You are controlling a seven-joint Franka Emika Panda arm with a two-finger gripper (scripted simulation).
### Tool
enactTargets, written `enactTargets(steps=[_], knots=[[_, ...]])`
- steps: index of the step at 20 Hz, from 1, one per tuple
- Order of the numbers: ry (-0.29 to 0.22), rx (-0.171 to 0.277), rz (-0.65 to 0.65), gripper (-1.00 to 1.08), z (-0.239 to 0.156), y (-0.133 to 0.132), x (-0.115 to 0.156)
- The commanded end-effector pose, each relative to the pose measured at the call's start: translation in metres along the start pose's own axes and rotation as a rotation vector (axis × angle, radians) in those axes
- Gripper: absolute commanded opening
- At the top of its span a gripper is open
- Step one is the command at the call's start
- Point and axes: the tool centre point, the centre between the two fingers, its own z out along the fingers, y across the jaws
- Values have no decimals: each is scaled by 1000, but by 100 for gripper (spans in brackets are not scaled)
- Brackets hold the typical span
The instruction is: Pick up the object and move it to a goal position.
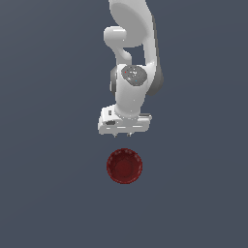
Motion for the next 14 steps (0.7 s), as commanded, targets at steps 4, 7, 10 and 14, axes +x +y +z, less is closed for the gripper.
enactTargets(steps=[4, 7, 10, 14], knots=[[5, -92, -141, 28, 13, -3, 6], [8, -148, -231, 28, 20, -6, 9], [11, -201, -323, 28, 27, -10, 13], [14, -270, -448, 28, 37, -17, 18]])
